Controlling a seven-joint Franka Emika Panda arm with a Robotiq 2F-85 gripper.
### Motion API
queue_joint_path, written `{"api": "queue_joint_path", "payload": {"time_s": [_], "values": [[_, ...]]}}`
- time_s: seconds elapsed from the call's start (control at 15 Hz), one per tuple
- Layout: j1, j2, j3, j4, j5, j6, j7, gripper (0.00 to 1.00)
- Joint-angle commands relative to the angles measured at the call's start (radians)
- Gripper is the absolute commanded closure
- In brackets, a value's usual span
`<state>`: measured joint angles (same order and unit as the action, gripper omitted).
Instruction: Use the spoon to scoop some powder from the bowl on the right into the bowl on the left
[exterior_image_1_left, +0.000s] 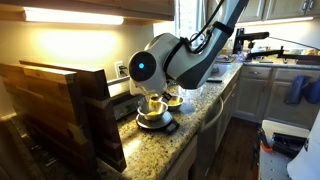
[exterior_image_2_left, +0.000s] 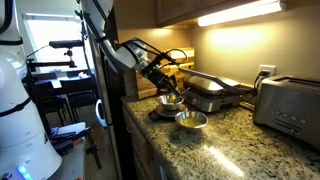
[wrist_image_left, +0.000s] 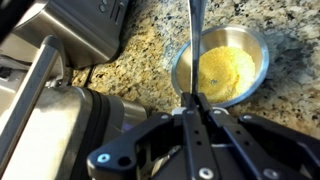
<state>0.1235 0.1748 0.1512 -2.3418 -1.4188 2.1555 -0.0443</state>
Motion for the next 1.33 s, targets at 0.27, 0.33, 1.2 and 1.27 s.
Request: {"api": "queue_joint_path", "payload": {"time_s": [0.27, 0.33, 1.2, 1.27], "values": [[0.009, -0.064, 0.002, -0.101, -0.204, 0.012, 0.240, 0.96], [0.008, -0.060, 0.002, -0.102, -0.226, 0.012, 0.264, 0.96], [0.002, -0.052, 0.007, -0.167, -0.558, -0.032, 0.591, 0.96], [0.001, -0.053, 0.008, -0.174, -0.584, -0.039, 0.627, 0.96]]}}
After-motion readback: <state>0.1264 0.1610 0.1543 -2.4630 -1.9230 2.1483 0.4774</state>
